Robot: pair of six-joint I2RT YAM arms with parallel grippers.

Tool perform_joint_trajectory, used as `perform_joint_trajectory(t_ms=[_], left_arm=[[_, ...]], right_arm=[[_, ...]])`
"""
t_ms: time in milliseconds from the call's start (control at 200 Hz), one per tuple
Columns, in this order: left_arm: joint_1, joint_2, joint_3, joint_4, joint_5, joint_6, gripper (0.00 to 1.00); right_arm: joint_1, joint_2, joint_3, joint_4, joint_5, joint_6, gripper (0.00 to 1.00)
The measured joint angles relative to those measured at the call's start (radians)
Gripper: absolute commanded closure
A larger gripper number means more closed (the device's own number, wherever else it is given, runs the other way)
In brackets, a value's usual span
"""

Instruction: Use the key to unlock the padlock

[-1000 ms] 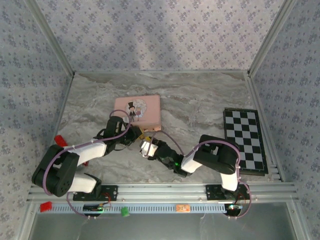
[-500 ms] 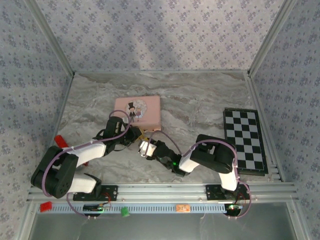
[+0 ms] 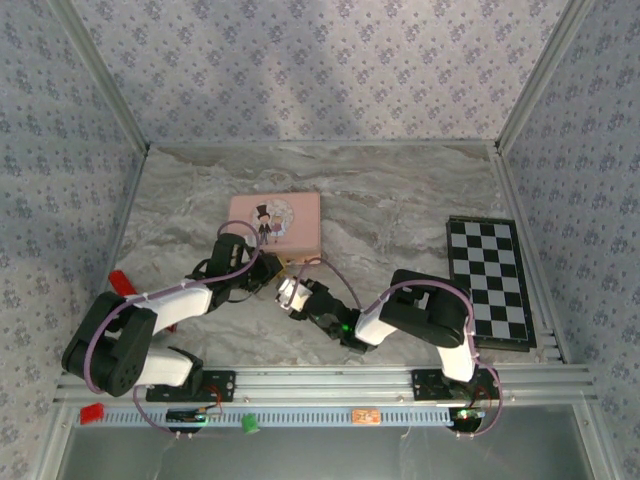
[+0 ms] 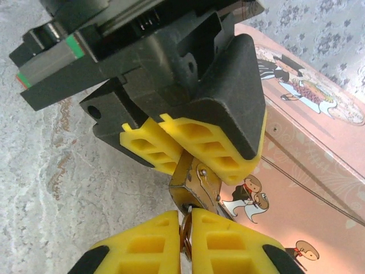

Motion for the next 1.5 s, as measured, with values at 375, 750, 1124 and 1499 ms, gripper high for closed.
perform_joint_trajectory(t_ms=[375, 750, 1124, 1499], left_arm=[[-0.011, 0.018, 0.0, 0.032, -0.001, -0.012, 0.93], [-0.021, 0.042, 0.009, 0.055, -0.007, -0.011, 0.93], [-0.026, 0.09, 0.026, 0.092, -0.012, 0.005, 0.93], [-0.032, 0.109, 0.027, 0.128, -0.015, 0.005, 0.87]], right_arm=[[-0.021, -0.08, 0.008, -0.155, -0.039, 0.218, 0.92], [-0.051, -0.114, 0.01, -0.227, -0.111, 0.43, 0.93], [-0.086, -0.12, -0.004, -0.219, -0.182, 0.649, 0.94], [-0.131, -0.121, -0.045, -0.144, -0.282, 0.838, 0.98]])
